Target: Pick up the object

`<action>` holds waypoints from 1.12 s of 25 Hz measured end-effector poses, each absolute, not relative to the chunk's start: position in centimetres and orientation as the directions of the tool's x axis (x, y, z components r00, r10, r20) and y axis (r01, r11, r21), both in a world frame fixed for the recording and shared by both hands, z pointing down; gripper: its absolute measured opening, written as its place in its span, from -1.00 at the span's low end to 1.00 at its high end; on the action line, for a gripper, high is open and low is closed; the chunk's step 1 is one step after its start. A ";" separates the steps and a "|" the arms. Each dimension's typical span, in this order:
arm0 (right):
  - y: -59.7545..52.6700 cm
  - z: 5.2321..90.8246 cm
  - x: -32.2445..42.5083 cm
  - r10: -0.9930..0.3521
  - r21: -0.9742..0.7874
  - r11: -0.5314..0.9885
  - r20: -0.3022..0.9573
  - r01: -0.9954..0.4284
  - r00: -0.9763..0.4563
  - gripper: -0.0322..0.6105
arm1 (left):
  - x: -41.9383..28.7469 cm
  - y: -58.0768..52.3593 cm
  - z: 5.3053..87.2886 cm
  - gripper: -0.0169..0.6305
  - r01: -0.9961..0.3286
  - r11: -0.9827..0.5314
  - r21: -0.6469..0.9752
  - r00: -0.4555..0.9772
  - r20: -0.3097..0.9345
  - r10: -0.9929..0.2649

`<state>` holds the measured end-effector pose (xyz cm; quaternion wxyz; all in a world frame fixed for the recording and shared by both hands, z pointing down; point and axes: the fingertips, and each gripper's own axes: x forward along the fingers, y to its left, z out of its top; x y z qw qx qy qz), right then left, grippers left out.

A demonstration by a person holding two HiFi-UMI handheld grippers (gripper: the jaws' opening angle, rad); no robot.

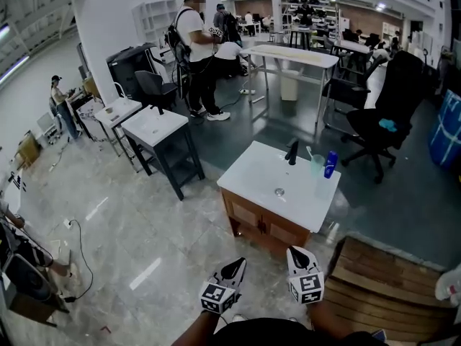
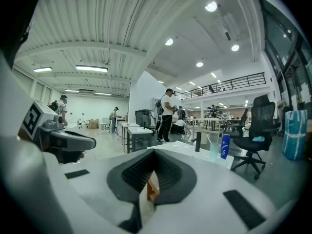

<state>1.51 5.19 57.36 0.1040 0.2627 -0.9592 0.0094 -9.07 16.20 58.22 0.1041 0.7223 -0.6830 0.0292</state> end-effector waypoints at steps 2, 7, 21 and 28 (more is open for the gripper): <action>4.3 57.3 1.6 -0.544 0.033 0.835 0.194 -0.549 -0.816 -0.84 | -9.9 16.5 58.6 -0.88 -0.993 -0.061 0.105 0.081 0.192 -0.978; 3.5 57.5 2.2 -0.600 0.020 0.792 0.204 -0.610 -0.773 -0.84 | -11.3 16.7 59.4 -0.88 -0.990 -0.091 0.111 0.113 0.209 -0.971; -2.3 57.8 1.0 -0.656 0.052 0.751 0.181 -0.659 -0.733 -0.84 | -12.9 10.1 60.1 -0.88 -0.981 -0.155 0.113 0.177 0.221 -0.959; -8.4 59.0 0.4 -0.670 0.056 0.736 0.203 -0.675 -0.714 -0.84 | -14.2 3.2 61.2 -0.88 -0.978 -0.176 0.112 0.198 0.237 -0.951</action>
